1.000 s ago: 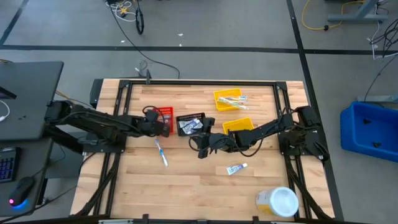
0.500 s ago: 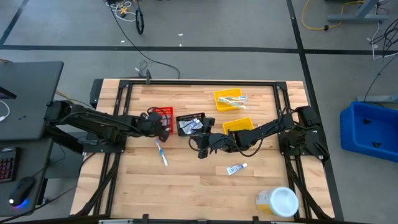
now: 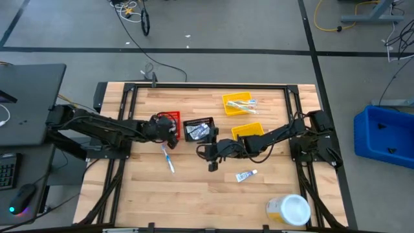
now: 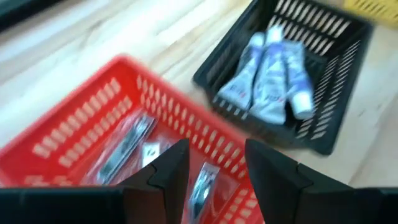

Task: Pick & Place Travel size toiletries
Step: Put the white toothpaste into the black bin

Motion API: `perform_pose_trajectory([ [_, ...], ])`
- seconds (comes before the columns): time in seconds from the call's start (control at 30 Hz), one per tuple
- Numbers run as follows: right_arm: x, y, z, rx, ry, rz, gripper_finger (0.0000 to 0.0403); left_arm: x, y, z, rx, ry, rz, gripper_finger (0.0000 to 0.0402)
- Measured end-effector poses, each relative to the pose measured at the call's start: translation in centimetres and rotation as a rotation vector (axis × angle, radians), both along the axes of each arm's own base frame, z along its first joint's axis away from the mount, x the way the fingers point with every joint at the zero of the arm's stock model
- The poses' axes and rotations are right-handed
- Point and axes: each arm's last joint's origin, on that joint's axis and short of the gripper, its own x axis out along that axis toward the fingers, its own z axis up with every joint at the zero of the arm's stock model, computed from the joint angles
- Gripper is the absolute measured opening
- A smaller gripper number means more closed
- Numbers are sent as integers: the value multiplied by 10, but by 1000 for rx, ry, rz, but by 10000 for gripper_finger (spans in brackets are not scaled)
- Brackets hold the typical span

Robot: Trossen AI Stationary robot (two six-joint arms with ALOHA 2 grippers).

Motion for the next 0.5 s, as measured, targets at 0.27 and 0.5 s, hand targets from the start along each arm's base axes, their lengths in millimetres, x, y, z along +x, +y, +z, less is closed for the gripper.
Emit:
perform_pose_trajectory([
  [0.27, -13, 18, -17, 159, 192, 83, 204, 11, 0, 11, 76, -111, -78, 165],
  [0.5, -46, 48, -14, 159, 450, 154, 214, 12, 0, 12, 36, -154, -39, 165],
])
